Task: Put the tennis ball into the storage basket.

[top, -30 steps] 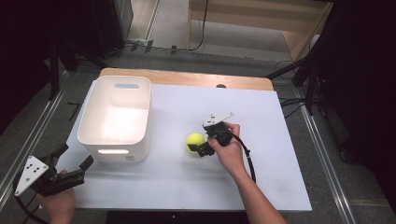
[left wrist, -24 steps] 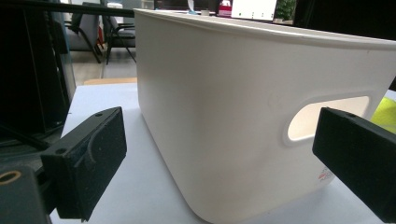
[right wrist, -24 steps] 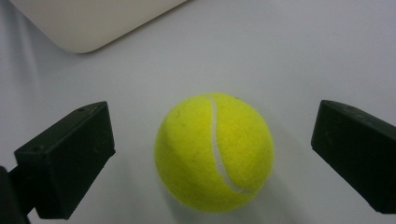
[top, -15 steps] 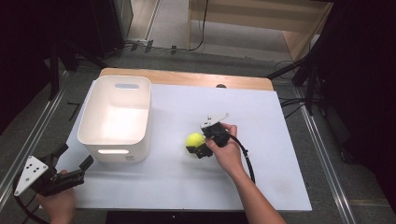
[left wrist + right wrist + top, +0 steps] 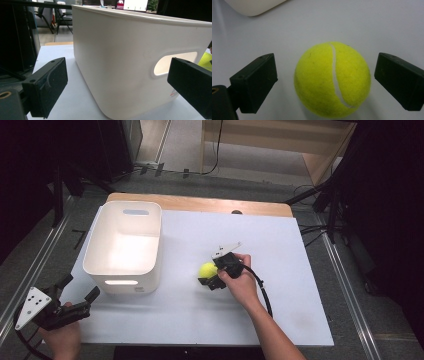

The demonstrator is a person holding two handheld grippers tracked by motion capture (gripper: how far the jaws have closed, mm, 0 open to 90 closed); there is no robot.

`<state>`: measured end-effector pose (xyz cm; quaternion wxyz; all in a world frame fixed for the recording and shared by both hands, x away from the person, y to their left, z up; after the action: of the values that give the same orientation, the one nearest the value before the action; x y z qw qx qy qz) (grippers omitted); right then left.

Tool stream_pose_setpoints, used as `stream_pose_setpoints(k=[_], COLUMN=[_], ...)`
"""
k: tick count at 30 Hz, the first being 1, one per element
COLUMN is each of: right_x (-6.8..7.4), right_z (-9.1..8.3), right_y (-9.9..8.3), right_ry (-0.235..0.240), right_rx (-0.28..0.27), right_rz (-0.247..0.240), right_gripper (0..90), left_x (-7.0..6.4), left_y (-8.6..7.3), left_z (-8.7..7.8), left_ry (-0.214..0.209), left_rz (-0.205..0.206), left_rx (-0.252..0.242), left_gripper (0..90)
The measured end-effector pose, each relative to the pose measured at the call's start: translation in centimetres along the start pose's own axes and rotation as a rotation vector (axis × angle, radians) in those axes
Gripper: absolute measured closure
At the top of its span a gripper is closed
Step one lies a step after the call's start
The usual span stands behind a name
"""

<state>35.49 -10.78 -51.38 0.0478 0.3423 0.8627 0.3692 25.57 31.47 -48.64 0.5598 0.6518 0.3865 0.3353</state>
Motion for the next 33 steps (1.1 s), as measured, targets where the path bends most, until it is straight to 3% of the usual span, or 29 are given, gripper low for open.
stream_pose_setpoints(k=[26, 33], right_x=[0.0, -0.2], right_z=[1.1, 1.2], right_y=[-0.4, -0.5], right_ry=[-0.014, -0.025], right_rx=[0.058, 0.059], right_rz=[-0.004, 0.003], right_gripper=[13.9, 21.4], left_x=[0.0, 0.0], left_y=[0.0, 0.0], left_z=[-0.1, -0.1], left_ry=[0.002, 0.002], left_rz=[-0.003, -0.002], left_rx=[-0.001, -0.001], left_gripper=[2.8, 2.8])
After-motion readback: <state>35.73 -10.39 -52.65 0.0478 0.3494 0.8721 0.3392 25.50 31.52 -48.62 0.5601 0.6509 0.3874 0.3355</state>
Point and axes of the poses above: each handheld gripper's, and its own axes: z roughly forward along the jaws, y roughly out of its top, x roughly to its left, the point moved 4 cm from there along z, roughly forward along the jaws, and after that the axes turned 4 degrees about z, right-handed, at the moved point
